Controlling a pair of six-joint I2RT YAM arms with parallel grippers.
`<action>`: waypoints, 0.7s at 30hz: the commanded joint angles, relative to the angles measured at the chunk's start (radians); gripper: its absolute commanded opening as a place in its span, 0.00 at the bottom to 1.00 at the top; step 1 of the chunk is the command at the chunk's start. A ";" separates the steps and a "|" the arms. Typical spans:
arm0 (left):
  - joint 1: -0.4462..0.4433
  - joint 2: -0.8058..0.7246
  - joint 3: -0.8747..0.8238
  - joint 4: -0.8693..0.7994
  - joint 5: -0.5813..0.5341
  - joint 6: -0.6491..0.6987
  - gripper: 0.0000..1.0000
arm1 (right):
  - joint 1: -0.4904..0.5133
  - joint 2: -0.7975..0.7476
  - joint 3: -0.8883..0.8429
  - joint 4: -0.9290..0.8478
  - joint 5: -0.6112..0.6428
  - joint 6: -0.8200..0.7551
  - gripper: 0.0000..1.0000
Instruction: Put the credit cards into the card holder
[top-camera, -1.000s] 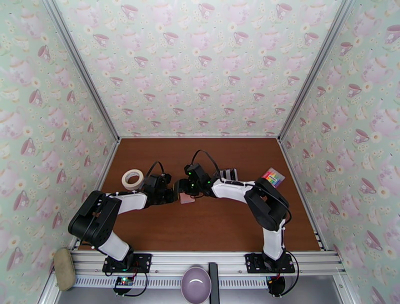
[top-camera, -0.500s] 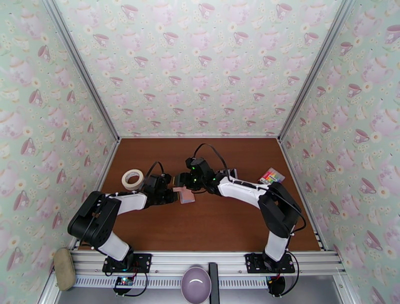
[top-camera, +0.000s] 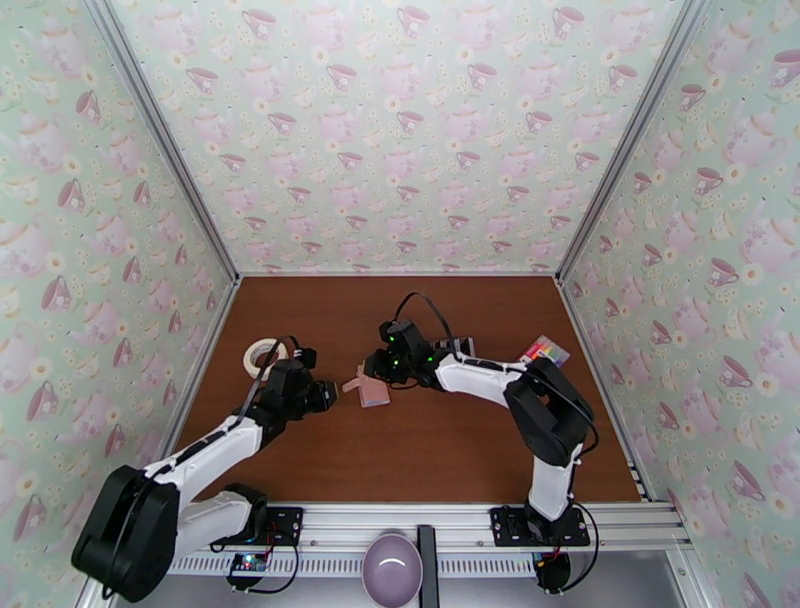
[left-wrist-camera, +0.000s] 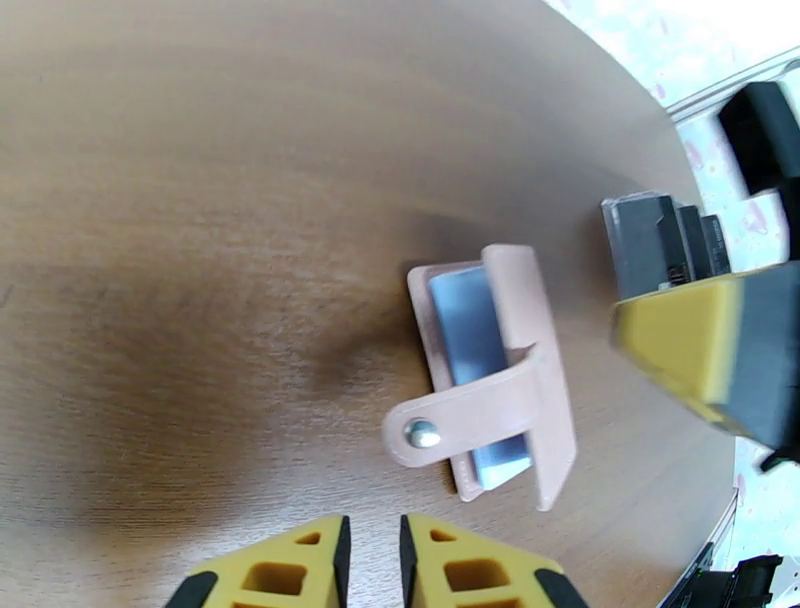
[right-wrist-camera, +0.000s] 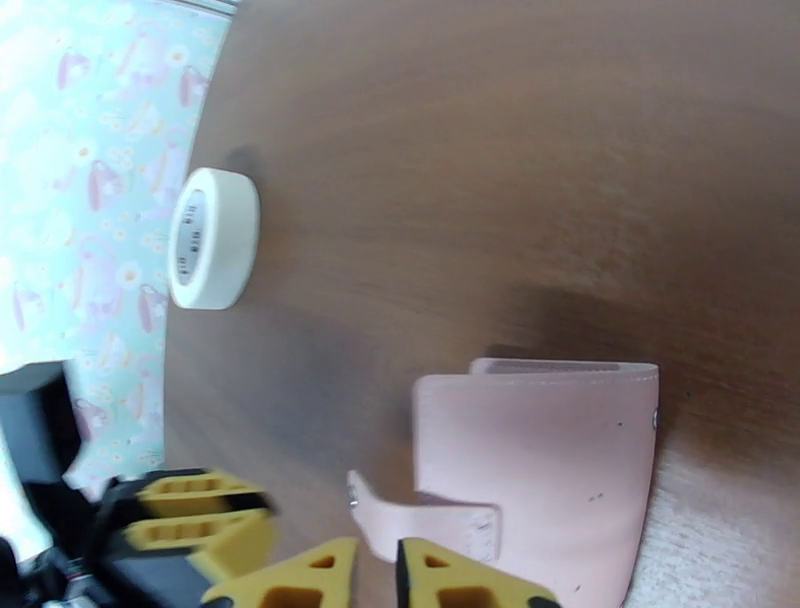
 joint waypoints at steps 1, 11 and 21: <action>0.008 0.063 -0.004 0.025 0.032 -0.003 0.22 | 0.007 0.034 -0.004 0.021 -0.017 0.012 0.15; -0.020 0.226 0.033 0.127 0.188 -0.006 0.26 | 0.022 0.113 -0.007 0.032 -0.005 0.029 0.11; -0.062 0.237 0.056 0.139 0.169 0.005 0.30 | 0.051 0.147 -0.029 0.046 0.050 0.059 0.09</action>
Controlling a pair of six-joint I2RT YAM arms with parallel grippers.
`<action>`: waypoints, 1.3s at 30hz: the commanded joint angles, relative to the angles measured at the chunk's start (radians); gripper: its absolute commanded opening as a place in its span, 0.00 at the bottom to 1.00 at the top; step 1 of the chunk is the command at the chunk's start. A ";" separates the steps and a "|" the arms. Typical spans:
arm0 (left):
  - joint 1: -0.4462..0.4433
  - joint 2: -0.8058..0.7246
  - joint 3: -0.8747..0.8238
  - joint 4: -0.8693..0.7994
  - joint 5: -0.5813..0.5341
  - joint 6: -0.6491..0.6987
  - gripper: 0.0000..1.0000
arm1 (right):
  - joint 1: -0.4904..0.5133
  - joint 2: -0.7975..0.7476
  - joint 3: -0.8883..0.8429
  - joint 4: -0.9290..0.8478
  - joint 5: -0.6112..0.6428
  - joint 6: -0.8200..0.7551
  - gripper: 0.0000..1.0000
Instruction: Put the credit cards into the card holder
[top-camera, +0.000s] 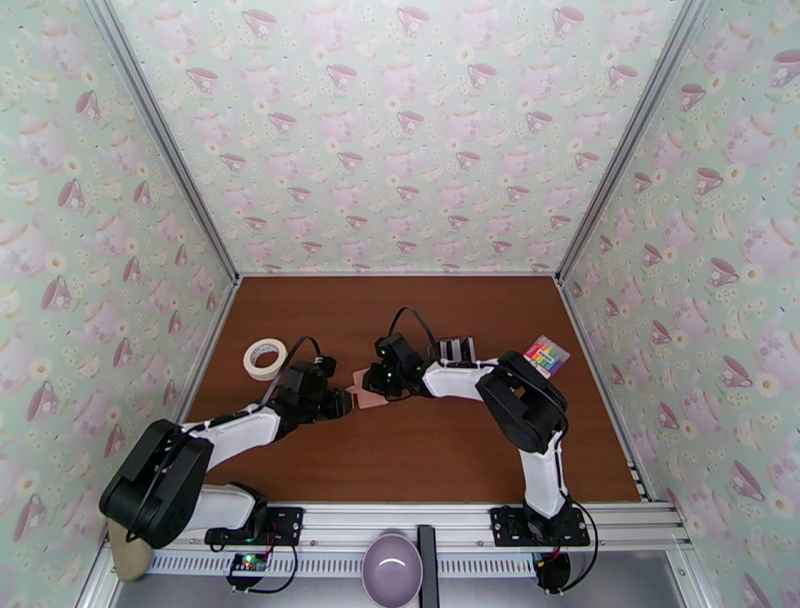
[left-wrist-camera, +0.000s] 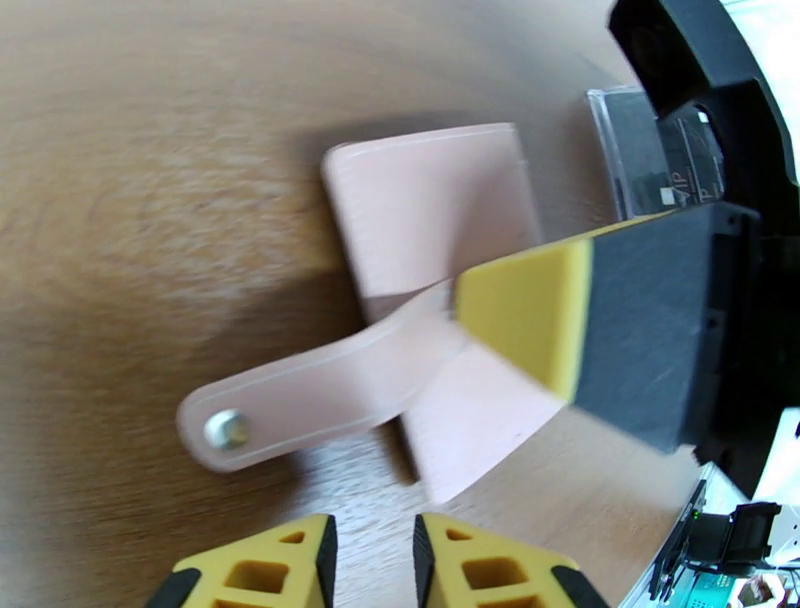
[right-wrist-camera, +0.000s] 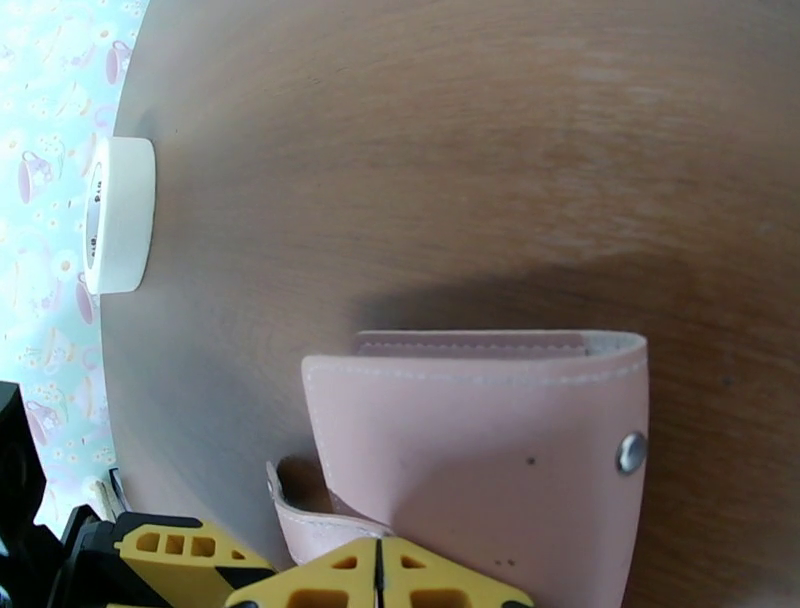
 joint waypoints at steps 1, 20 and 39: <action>-0.008 0.030 0.040 0.033 0.021 0.004 0.30 | 0.013 0.027 -0.027 0.000 0.041 0.025 0.09; 0.007 0.186 0.150 -0.009 -0.042 0.007 0.29 | 0.012 -0.006 -0.046 0.021 0.048 0.037 0.10; 0.026 0.252 0.183 -0.114 -0.070 0.026 0.28 | -0.088 -0.221 -0.137 -0.104 0.057 -0.117 0.48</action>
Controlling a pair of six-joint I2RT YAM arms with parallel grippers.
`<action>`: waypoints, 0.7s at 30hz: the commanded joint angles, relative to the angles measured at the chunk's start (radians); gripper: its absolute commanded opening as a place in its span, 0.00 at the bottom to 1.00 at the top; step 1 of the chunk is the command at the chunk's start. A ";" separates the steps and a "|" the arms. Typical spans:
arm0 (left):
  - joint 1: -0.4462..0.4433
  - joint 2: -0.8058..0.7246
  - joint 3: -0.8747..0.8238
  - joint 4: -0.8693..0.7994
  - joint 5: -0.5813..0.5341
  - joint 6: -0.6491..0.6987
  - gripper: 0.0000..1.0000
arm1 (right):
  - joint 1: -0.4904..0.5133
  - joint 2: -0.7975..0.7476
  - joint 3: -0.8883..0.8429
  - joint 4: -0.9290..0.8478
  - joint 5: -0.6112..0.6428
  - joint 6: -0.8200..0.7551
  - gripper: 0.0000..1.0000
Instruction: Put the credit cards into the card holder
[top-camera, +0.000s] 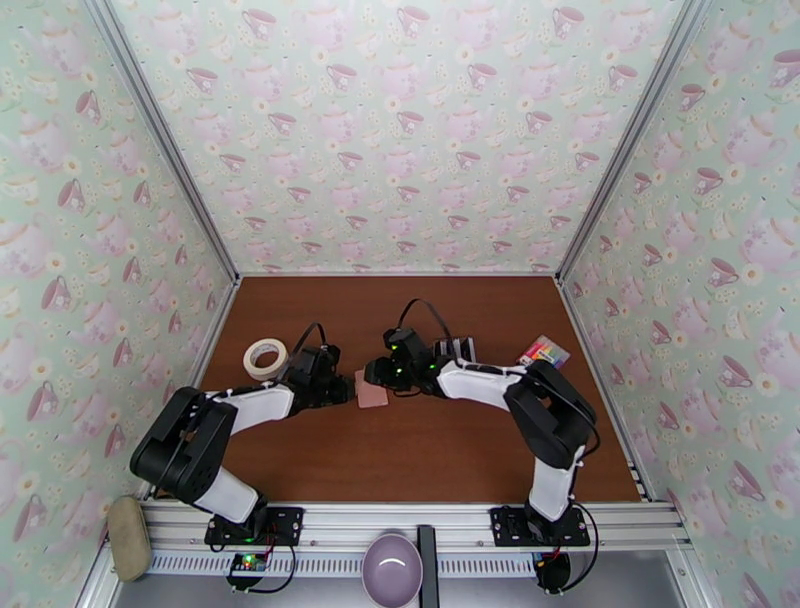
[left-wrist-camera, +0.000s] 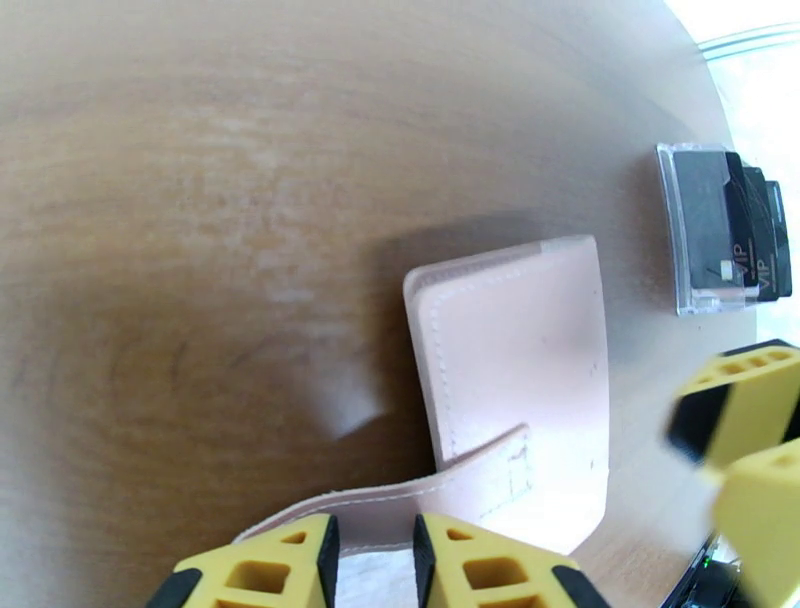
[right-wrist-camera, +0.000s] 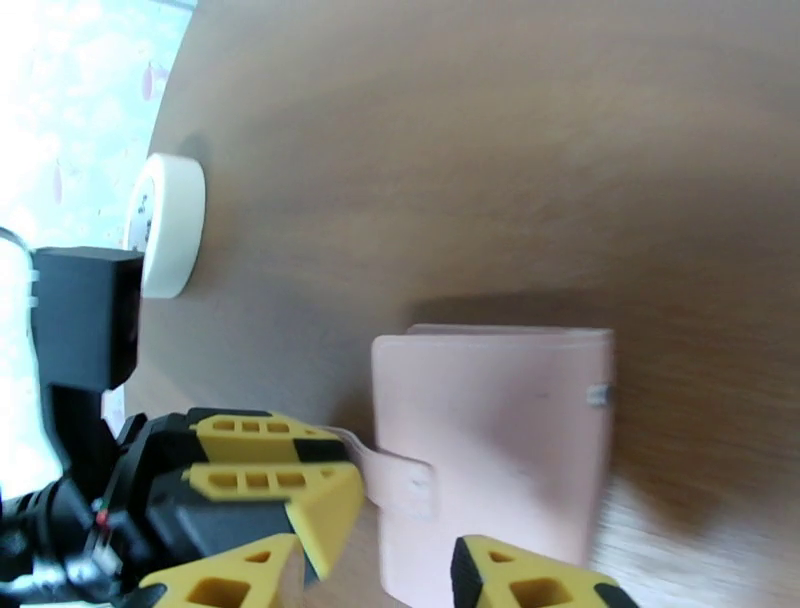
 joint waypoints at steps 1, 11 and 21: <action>0.006 0.046 0.008 -0.057 0.002 0.018 0.28 | -0.034 -0.033 -0.053 -0.053 0.010 -0.052 0.48; 0.006 0.059 0.017 -0.077 -0.008 0.027 0.28 | -0.053 0.032 -0.079 0.030 -0.077 -0.033 0.49; 0.006 0.087 0.033 -0.087 -0.003 0.027 0.27 | -0.035 0.077 -0.078 0.054 -0.089 -0.021 0.49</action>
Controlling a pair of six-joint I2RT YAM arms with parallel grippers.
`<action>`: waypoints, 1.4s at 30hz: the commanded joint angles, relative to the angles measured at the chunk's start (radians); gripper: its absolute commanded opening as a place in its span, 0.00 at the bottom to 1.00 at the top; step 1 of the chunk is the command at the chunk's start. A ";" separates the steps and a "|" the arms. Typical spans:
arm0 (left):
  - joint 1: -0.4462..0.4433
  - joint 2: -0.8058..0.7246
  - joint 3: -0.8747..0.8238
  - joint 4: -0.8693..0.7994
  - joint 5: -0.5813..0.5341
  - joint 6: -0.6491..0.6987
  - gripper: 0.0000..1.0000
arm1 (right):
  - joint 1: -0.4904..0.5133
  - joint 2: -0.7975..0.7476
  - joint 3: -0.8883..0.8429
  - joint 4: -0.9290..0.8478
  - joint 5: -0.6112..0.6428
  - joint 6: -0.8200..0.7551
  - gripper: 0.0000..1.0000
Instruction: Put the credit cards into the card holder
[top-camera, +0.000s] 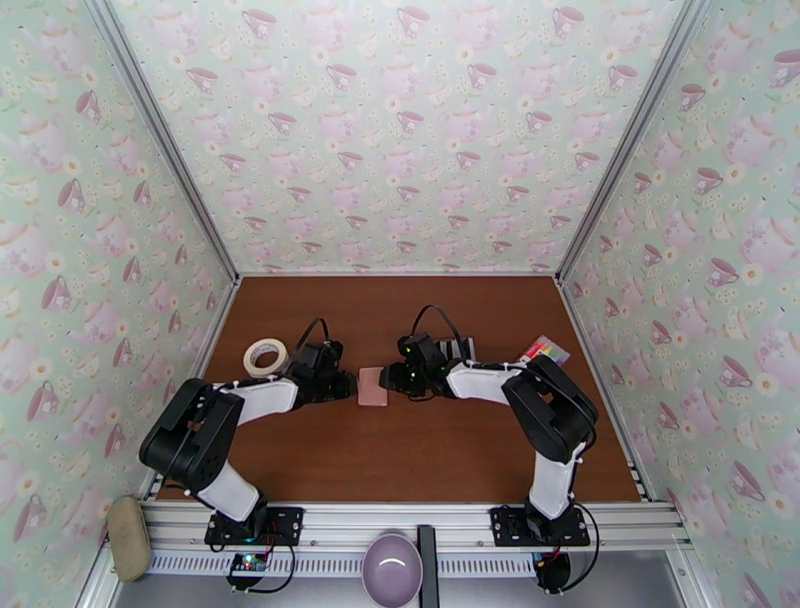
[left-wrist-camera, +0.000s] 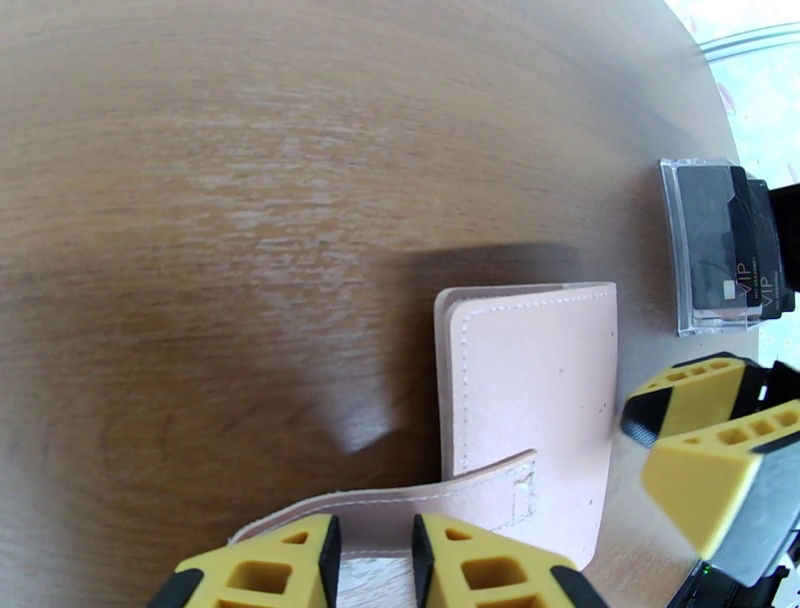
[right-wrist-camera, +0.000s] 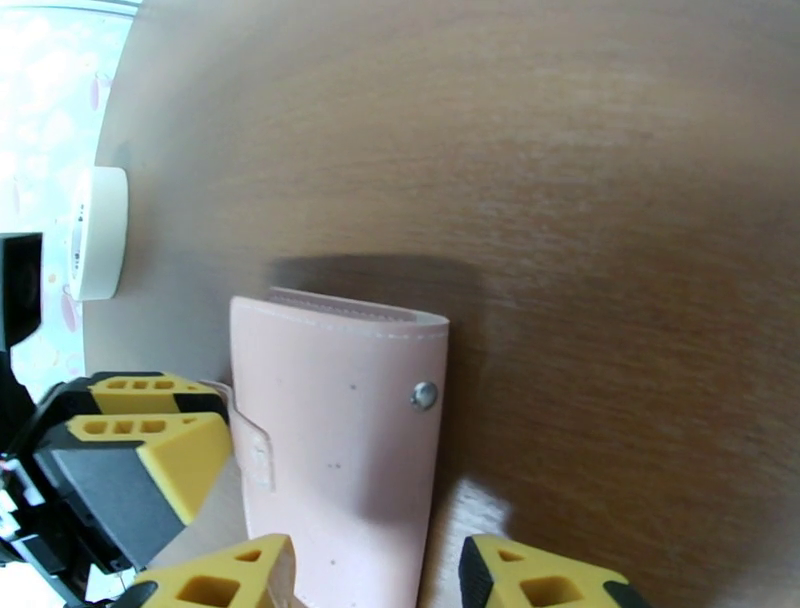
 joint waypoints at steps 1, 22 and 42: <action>0.005 0.045 -0.009 -0.086 -0.008 0.012 0.27 | 0.016 0.020 -0.005 0.019 -0.027 0.011 0.49; 0.005 0.095 0.009 -0.095 0.010 0.005 0.22 | 0.038 0.056 0.023 0.119 -0.042 0.126 0.48; 0.006 0.128 0.018 -0.093 0.041 0.002 0.18 | -0.003 0.101 -0.109 0.561 -0.187 0.341 0.42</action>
